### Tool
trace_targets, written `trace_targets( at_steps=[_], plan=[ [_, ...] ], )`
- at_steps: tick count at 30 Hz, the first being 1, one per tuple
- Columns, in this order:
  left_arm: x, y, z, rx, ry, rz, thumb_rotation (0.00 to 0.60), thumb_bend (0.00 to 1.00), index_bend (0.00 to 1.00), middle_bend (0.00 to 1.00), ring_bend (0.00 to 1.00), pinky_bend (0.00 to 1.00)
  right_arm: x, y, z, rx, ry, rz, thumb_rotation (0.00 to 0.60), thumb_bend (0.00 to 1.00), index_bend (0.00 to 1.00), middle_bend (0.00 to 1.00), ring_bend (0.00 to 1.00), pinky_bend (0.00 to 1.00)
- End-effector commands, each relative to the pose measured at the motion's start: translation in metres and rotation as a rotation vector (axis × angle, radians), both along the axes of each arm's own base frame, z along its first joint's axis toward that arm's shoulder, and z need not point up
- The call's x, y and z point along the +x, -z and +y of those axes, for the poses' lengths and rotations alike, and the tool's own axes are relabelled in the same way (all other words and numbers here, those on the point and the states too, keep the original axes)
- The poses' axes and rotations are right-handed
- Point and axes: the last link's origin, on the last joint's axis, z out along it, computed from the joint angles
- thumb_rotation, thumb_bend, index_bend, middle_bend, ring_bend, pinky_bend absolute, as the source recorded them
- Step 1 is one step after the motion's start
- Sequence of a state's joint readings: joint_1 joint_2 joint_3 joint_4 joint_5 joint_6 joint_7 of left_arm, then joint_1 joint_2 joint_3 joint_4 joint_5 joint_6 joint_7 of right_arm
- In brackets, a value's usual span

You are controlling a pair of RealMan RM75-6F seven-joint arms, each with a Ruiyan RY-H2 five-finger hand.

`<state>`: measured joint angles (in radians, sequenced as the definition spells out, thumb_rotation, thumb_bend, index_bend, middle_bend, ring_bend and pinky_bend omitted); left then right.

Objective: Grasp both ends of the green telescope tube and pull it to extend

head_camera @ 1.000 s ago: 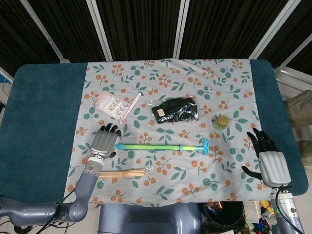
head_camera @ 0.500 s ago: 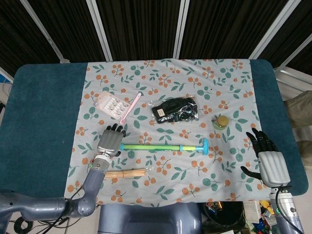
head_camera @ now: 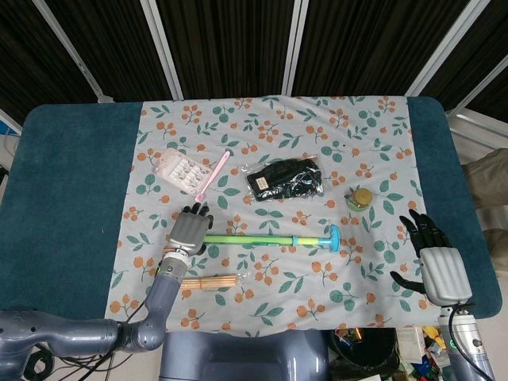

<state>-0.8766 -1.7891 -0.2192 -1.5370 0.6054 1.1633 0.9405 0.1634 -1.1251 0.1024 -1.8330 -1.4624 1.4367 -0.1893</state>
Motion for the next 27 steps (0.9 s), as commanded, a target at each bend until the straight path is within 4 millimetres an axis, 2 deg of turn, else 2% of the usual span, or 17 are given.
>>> trace_targets(
  at_steps=[1, 5, 12, 16, 22, 27],
  plan=[
    [0.0, 0.001, 0.001, -0.003, -0.006, 0.003, 0.6, 0.24, 0.44, 0.18, 0.1, 0.22, 0.0, 0.0, 0.0, 0.001, 0.001, -0.003, 0.6, 0.06, 0.1, 0.0, 0.0, 0.16],
    [0.001, 0.003, 0.001, -0.008, -0.011, 0.002, 0.6, 0.27, 0.45, 0.18, 0.1, 0.22, 0.001, 0.0, 0.0, 0.004, 0.002, -0.008, 0.6, 0.06, 0.1, 0.0, 0.0, 0.16],
    [0.001, 0.005, -0.001, -0.007, -0.009, 0.006, 0.6, 0.42, 0.52, 0.21, 0.1, 0.22, 0.001, 0.0, 0.001, 0.004, 0.0, -0.012, 0.6, 0.08, 0.1, 0.0, 0.0, 0.16],
    [0.001, 0.001, -0.001, 0.019, 0.002, 0.006, 0.6, 0.42, 0.54, 0.22, 0.1, 0.23, 0.001, 0.0, 0.001, 0.009, 0.01, -0.023, 0.6, 0.08, 0.1, 0.0, 0.0, 0.16],
    [0.001, -0.015, -0.002, 0.08, 0.001, -0.011, 0.6, 0.42, 0.54, 0.23, 0.1, 0.23, 0.001, 0.001, -0.002, 0.019, 0.032, -0.037, 0.6, 0.08, 0.1, 0.0, 0.0, 0.16],
    [0.0, -0.027, -0.009, 0.096, -0.005, -0.01, 0.6, 0.42, 0.54, 0.23, 0.1, 0.24, 0.01, 0.005, -0.013, 0.047, 0.051, -0.071, 0.6, 0.09, 0.11, 0.0, 0.0, 0.16]
  ],
)
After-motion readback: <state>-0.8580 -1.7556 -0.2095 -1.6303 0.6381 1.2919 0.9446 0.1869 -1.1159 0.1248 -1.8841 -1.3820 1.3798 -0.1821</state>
